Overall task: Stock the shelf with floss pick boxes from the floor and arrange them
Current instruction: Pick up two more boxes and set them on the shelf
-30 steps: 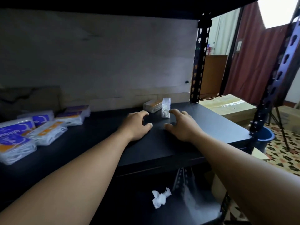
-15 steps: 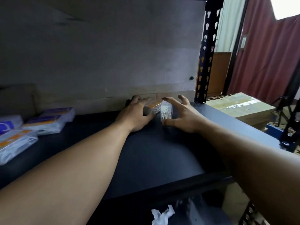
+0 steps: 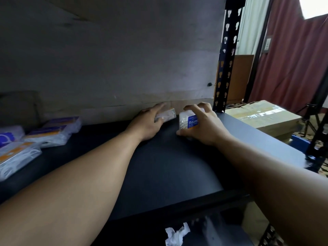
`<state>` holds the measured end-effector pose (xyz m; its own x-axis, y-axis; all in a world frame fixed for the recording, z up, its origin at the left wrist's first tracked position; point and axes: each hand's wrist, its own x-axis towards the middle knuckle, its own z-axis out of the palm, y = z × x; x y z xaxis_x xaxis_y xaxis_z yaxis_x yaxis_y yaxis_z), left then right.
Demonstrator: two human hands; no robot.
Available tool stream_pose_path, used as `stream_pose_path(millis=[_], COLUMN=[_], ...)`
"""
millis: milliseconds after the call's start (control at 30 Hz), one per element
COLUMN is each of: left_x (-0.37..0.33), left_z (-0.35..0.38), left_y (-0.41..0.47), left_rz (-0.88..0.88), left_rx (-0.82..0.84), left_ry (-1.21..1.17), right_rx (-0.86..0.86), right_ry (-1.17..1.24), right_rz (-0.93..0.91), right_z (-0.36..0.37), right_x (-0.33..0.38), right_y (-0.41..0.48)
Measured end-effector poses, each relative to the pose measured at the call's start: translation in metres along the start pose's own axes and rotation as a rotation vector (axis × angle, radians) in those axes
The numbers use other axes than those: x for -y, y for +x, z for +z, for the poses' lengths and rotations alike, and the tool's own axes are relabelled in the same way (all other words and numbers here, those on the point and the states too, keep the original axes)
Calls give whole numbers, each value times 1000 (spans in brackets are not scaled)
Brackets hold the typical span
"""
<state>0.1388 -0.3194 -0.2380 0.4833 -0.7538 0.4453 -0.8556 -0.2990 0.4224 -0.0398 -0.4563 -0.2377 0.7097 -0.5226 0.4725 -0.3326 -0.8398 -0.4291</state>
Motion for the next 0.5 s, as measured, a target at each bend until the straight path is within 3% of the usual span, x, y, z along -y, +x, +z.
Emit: stream_pose_path(millis=[267, 500], left_x=[0, -5], left_z=[-13, -9], left_y=[-6, -8], left_rz=[-91, -70], left_rx=[-38, -24], left_ry=[-160, -88], right_rx=[55, 48], right_ry=[46, 43], right_rz=[52, 66], right_z=[-2, -1], right_x=[-3, -4], right_y=[1, 2])
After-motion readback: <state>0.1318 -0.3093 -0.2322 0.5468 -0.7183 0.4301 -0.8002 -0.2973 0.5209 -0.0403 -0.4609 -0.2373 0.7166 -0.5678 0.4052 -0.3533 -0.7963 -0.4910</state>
